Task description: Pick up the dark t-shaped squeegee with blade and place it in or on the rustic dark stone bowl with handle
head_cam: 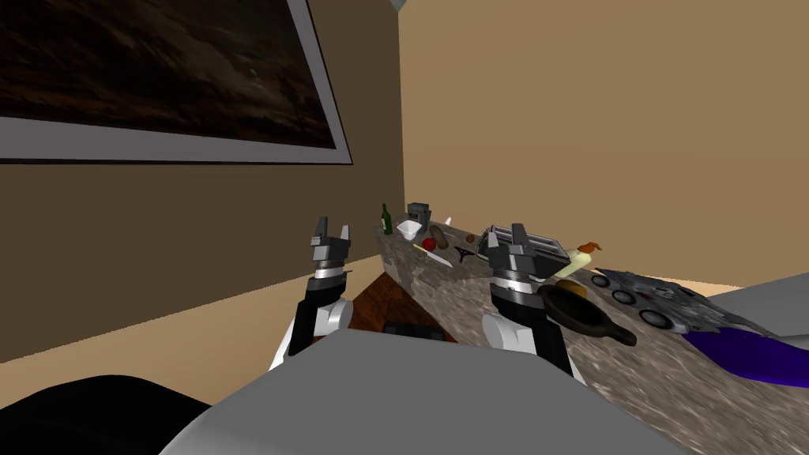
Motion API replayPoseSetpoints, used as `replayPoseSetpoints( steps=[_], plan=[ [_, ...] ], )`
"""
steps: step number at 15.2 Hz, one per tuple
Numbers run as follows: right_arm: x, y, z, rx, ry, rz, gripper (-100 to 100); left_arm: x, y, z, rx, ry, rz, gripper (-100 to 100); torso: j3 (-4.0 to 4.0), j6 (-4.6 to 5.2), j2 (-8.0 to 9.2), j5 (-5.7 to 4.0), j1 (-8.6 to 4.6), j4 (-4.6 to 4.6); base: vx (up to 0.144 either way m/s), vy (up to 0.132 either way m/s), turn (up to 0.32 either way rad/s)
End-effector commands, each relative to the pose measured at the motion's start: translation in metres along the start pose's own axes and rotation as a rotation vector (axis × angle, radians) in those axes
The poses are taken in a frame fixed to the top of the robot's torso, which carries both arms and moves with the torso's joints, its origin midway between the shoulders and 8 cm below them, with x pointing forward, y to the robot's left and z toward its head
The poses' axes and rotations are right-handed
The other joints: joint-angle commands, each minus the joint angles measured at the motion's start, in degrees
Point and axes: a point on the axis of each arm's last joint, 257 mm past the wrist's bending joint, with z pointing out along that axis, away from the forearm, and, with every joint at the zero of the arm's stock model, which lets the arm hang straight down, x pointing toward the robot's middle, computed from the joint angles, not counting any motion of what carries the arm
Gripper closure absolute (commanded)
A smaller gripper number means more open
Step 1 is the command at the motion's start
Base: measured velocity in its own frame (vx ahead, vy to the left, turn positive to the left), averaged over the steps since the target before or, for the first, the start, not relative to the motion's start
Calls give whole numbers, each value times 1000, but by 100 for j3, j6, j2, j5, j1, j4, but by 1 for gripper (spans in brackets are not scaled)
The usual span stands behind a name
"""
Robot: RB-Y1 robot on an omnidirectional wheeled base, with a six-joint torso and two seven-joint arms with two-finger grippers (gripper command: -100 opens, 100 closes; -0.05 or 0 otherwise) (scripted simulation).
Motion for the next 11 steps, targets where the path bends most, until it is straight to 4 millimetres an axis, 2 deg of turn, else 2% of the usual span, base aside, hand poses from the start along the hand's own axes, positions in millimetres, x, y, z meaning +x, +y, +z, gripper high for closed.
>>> replayPoseSetpoints(
  steps=[1, 3, 4, 6, 7, 8, 11],
  plan=[
    [2, -7, 0, 21, 28, -1, -100, 0, 0, 0, 0, 0, 0, 0, 0, 0, 0, 0, 0, 0, 3, 7, 17],
    [2, -23, -1, 70, 64, 6, -100, 0, 0, 0, 0, 0, 0, 0, -1, -1, -2, 0, 2, -1, 12, 20, 40],
    [2, -23, -1, 70, 64, 5, -100, 0, 0, 0, 0, 0, 0, 0, -3, -1, -5, 1, 5, -1, 20, 24, 30],
    [-2, -46, -2, 140, 92, 23, -100, 0, 0, 0, 0, 0, 0, 0, -5, -1, -9, 1, 7, -2, 28, 32, 44],
    [-2, -47, -2, 144, 92, 23, -100, 0, 0, 0, 0, 0, 0, 0, -8, -2, -13, 2, 10, -3, 37, 36, 40],
    [-5, -60, -3, 182, 101, 35, -100, 0, 0, 0, 0, 0, 0, 0, -9, -1, -15, 2, 11, -4, 29, 36, 46],
    [-11, -77, -5, 239, 105, 49, -100, 0, 0, 0, 0, 0, 0, 0, -8, -1, -14, 2, 11, -3, 25, 31, 43]
  ],
)
